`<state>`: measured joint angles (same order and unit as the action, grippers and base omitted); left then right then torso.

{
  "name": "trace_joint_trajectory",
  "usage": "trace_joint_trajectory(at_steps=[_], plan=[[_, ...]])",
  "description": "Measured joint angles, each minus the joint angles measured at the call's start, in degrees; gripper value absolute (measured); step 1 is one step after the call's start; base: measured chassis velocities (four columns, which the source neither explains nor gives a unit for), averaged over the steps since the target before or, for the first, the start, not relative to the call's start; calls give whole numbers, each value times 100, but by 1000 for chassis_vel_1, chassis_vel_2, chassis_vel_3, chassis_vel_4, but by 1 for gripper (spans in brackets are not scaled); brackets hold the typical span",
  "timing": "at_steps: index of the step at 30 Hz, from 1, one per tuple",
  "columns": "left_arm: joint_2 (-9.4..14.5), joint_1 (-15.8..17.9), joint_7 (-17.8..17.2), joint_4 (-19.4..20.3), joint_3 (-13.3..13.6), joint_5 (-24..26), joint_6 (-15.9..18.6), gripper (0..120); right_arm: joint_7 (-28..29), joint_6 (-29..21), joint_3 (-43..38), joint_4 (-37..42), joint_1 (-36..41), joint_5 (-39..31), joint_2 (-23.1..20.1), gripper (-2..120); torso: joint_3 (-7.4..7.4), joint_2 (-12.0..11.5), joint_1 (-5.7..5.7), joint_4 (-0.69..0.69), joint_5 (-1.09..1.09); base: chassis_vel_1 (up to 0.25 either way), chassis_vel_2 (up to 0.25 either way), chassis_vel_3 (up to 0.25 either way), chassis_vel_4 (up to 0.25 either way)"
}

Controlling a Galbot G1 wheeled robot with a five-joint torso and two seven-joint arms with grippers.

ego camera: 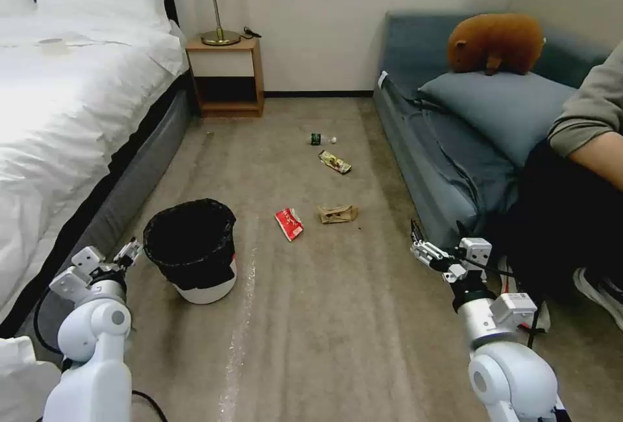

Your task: Pick up the trash bin, then pick up the garbage on the floor and place it into the trash bin.

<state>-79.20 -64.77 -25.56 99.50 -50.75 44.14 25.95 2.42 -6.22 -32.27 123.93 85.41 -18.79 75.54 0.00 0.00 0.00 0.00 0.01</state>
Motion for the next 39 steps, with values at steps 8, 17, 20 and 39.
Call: trace_joint_trajectory(at_steps=[8,17,20,39], plan=[[-36,127,64,115,161,506,210,100,-287,205,24,-15,155,180,44,100,0,0,0,-1,0,0,0,0,0],[-3,155,17,-120,107,407,321,100,-491,345,72,-27,205,197,27,100,0,0,0,0,-1,0,0,0,0],[14,224,41,-334,95,355,267,100,-574,424,60,-25,272,197,14,100,0,0,0,0,-1,0,0,0,0],[-170,591,497,-1118,215,400,-147,78,-820,633,311,25,442,456,105,100,0,0,0,-1,-1,0,0,0,0]])
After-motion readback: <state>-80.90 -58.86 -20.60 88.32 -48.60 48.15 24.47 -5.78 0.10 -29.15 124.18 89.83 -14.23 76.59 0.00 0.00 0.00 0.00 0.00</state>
